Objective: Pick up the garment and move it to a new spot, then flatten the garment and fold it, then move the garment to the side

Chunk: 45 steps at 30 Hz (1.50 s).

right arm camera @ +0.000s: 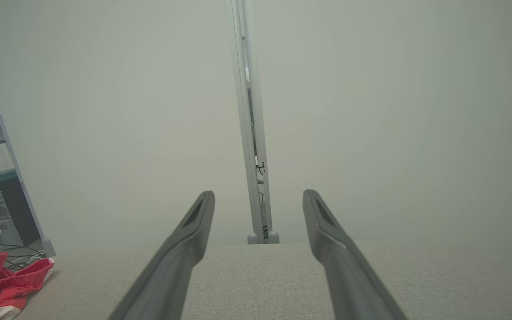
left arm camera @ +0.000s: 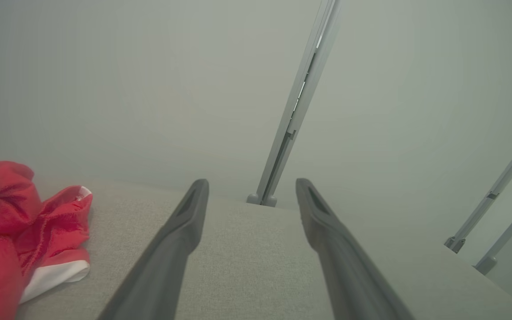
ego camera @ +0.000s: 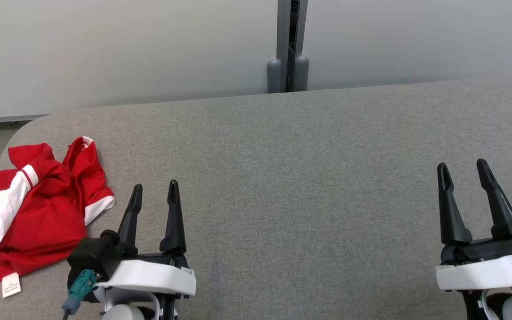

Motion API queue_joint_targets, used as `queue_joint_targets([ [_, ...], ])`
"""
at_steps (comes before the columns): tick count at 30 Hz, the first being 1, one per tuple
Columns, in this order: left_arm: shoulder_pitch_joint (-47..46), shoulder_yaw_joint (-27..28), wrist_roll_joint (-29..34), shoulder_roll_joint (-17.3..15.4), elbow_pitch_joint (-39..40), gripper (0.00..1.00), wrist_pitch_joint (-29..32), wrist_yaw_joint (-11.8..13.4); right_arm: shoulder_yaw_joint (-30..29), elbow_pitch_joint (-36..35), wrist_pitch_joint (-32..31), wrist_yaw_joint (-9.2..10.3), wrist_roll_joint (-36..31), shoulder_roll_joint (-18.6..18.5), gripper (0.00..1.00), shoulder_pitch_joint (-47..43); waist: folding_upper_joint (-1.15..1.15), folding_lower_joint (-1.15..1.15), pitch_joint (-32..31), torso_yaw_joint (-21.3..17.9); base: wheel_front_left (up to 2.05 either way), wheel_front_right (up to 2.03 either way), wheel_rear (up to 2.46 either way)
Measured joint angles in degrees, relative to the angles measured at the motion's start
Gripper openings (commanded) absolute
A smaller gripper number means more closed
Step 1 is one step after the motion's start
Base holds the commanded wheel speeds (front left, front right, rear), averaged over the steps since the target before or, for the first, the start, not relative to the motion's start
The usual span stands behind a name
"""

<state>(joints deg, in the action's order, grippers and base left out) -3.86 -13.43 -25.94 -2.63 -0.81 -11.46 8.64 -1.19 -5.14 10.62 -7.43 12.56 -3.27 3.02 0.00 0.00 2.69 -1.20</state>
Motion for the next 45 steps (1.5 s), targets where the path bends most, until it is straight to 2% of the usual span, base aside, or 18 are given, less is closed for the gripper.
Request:
queue_joint_targets([
  [13,0.4,-2.3,2.5,0.0,-6.1,1.00,-1.5,0.8,0.7,7.8,1.7,0.00,-1.8,0.6,1.00,-0.3,0.00,0.00,-0.3,0.0,0.00,0.00,0.00],
  [18,0.4,-3.3,4.8,0.0,-7.1,1.00,-1.9,0.4,0.9,8.2,2.4,0.00,-3.9,0.6,1.00,-0.1,0.00,0.00,-0.4,-0.1,0.00,0.00,0.00],
  [30,0.4,-4.1,9.3,-0.1,-7.1,1.00,-3.1,1.6,1.6,8.3,3.8,0.00,-8.7,0.6,1.00,0.3,0.00,0.00,-0.3,-0.1,0.00,0.00,0.00],
  [35,0.4,-4.3,7.8,-0.1,-7.5,1.00,-3.5,1.6,1.5,8.3,4.3,0.00,-10.0,0.6,1.00,0.4,0.00,0.00,0.0,-0.1,0.00,0.00,0.00],
  [39,0.4,-2.6,2.0,-0.1,-7.9,1.00,-3.5,2.0,1.2,9.7,4.4,-0.01,-5.4,0.6,1.00,0.5,0.00,0.00,-0.1,0.0,0.00,0.00,0.00],
  [45,0.4,-2.7,2.7,-0.1,-8.5,1.00,-3.5,1.5,1.0,10.6,4.4,-0.01,-4.6,0.6,1.00,0.4,0.00,0.00,-0.2,0.0,0.00,0.00,0.00],
])
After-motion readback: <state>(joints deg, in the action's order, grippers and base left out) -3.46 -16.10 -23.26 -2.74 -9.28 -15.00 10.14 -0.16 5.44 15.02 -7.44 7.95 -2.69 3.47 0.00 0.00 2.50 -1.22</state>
